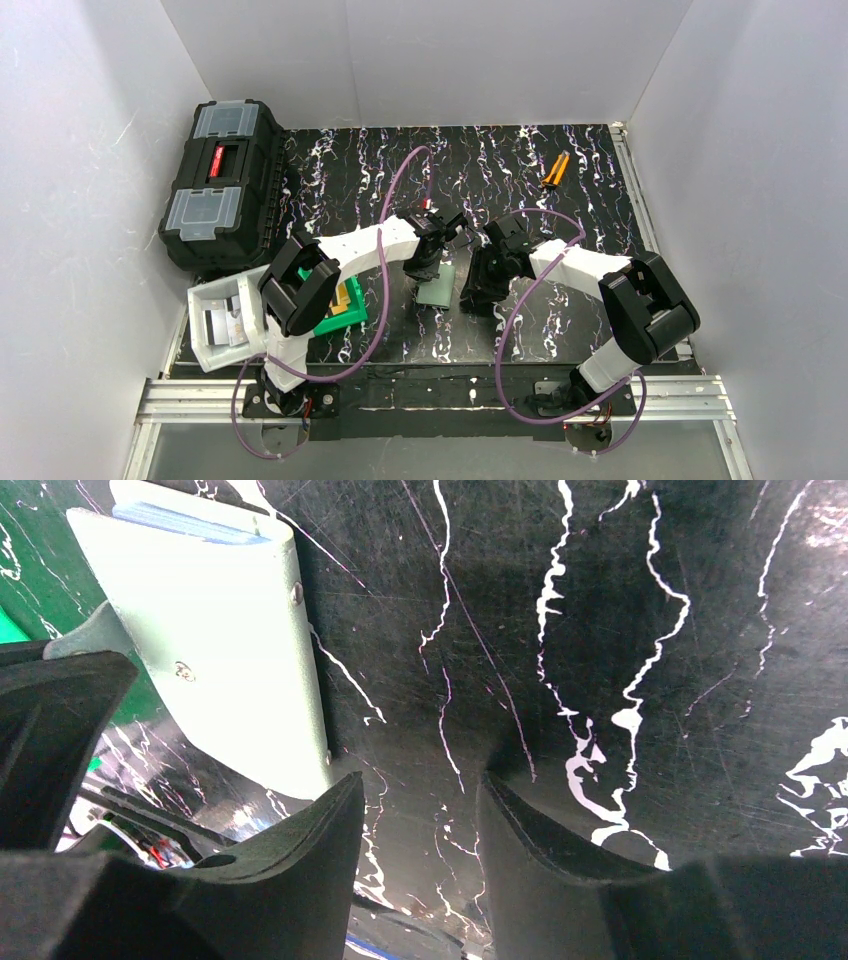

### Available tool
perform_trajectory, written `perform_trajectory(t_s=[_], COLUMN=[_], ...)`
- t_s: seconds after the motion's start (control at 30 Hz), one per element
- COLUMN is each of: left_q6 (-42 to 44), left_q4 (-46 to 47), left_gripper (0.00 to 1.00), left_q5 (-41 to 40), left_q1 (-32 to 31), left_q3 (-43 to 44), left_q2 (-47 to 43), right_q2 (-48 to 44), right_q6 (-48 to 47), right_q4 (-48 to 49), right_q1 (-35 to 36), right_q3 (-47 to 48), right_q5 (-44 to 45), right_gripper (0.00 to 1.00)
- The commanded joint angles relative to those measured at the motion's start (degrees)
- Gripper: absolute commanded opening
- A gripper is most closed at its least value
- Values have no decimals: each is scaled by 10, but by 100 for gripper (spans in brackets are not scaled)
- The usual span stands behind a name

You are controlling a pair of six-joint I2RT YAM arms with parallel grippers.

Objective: Take the credit cards out of the card holder
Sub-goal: Open the card holder at the center of the board.

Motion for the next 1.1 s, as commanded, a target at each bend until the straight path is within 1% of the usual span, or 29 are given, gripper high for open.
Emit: perform_trajectory(t_s=[0.0, 0.13, 0.27, 0.37, 0.47, 0.57, 0.77, 0.93, 1.07], left_q6=[9, 12, 8, -4, -20, -30, -59, -93, -99], left_q4=[-9, -21, -51, -65, -63, -60, -49, -44, -70], left_gripper=[0, 0, 0, 0, 0, 0, 0, 0, 0], left_q5=[-23, -27, -23, 10, 45, 71, 123, 121, 64], left_q1=[6, 7, 8, 8, 8, 7, 5, 1, 1], left_q3=[8, 10, 26, 38, 44, 59, 90, 92, 93], left_q2=[-26, -43, -75, -97, -113, -121, -96, -83, -91], right_q2=[-6, -15, -29, -38, -45, -54, -75, -90, -88], right_q6=[-5, -8, -13, -17, -20, -20, -21, -25, -27], right_q4=[-13, -21, -33, -44, -52, -60, -69, -69, -62], right_q1=[0, 0, 0, 0, 0, -1, -17, -37, -41], right_q3=[-11, -6, 2, 10, 18, 23, 18, 1, -5], right_q5=[11, 14, 21, 32, 39, 41, 48, 45, 33], right_gripper=[53, 53, 53, 55, 60, 62, 65, 66, 67])
